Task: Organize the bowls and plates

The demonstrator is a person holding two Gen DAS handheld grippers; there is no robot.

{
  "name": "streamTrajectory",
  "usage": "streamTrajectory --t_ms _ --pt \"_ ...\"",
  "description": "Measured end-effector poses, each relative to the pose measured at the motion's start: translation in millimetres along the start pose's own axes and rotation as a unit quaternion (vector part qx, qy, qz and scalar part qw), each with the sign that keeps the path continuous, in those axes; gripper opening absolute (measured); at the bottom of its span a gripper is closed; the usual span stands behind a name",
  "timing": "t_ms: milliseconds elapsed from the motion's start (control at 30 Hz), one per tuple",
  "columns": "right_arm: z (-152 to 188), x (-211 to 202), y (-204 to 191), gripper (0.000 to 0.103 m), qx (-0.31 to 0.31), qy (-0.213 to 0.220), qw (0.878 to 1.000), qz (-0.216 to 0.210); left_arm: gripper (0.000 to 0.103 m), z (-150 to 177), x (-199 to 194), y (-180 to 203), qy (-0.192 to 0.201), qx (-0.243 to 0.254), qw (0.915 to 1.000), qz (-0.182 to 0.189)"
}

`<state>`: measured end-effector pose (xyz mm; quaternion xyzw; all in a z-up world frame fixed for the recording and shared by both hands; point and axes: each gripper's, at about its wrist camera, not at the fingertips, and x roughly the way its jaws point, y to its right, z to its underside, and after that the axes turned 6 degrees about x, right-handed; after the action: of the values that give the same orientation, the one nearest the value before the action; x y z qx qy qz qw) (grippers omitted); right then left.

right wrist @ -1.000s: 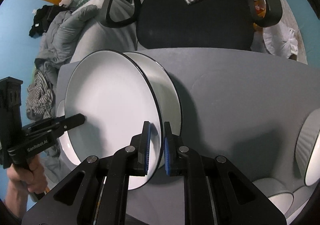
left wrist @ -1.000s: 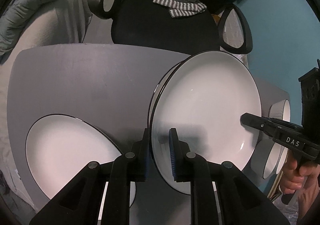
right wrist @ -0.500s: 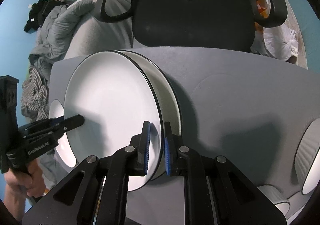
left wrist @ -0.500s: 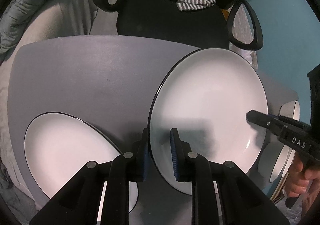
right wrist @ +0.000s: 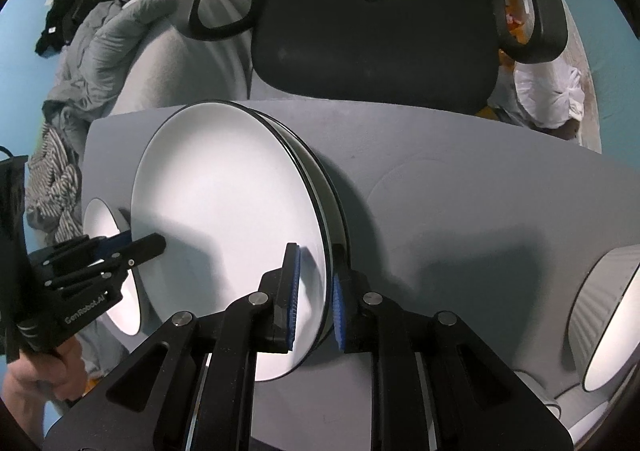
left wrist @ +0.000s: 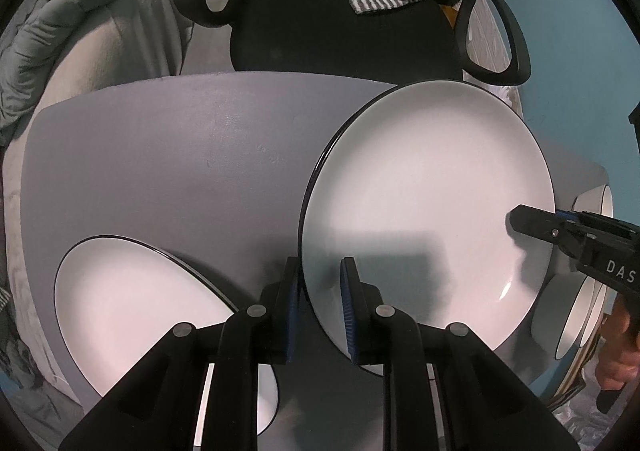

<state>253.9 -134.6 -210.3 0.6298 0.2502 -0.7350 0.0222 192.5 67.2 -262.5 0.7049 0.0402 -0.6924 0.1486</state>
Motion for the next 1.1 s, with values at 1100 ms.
streamTrajectory --t_ms 1100 --pt "0.5 -16.7 -45.5 0.059 -0.060 0.010 0.990 0.126 0.043 20.5 -41.4 -11.9 0.052 -0.032 0.9980 0.017"
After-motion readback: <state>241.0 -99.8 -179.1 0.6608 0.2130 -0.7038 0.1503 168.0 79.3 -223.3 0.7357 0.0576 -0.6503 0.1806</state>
